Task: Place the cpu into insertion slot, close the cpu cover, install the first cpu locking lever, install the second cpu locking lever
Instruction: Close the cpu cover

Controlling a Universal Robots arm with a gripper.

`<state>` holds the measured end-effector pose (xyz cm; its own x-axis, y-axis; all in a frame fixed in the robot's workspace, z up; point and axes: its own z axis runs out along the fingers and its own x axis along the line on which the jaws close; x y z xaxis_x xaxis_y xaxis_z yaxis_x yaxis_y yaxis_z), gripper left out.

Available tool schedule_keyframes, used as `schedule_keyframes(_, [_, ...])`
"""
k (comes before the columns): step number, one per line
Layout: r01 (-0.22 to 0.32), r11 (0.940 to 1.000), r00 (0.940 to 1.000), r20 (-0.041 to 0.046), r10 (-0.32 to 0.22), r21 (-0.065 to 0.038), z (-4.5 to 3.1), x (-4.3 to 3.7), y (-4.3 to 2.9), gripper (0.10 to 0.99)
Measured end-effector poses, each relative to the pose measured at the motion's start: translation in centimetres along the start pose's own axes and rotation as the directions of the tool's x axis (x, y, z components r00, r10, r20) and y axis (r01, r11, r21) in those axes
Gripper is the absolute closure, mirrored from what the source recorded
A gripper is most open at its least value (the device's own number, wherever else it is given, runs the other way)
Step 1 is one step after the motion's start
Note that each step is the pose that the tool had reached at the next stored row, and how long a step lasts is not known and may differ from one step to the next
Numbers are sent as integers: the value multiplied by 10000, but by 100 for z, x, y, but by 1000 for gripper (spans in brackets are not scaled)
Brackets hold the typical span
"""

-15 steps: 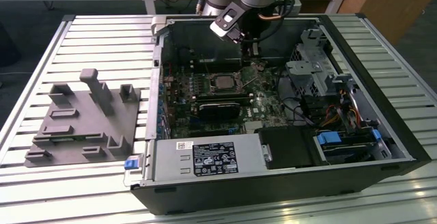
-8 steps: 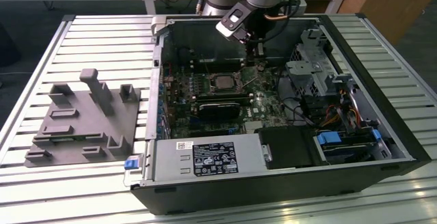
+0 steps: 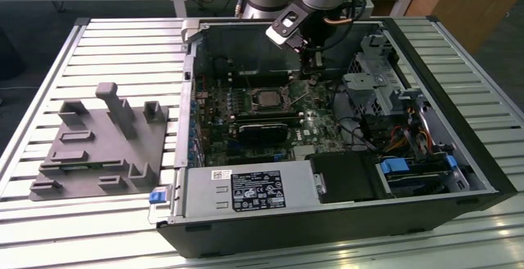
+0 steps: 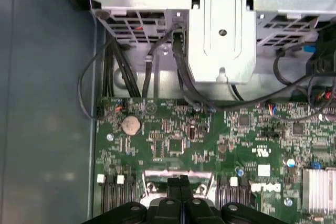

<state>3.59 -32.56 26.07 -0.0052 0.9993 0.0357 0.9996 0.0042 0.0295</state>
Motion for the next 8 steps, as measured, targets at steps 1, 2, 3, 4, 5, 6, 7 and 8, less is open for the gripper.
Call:
schedule_keyframes(1, [1,10000,10000,0,-1,0,2,0,17,973])
schedule_keyframes(2, [1,10000,10000,0,-1,1,4,0,31,973])
schedule_keyframes(3, [0,10000,10000,0,0,0,6,1,43,973])
schedule_keyframes(4, [5,10000,10000,0,-5,0,10,2,54,973])
schedule_keyframes(5, [23,10000,10000,-1,-23,1,14,2,64,973])
schedule_keyframes(6, [58,10000,10000,-1,-58,2,17,2,73,973])
schedule_keyframes(7, [88,10000,10000,-1,-88,4,22,2,84,973])
schedule_keyframes(8, [97,10000,10000,2,-97,9,24,1,95,973])
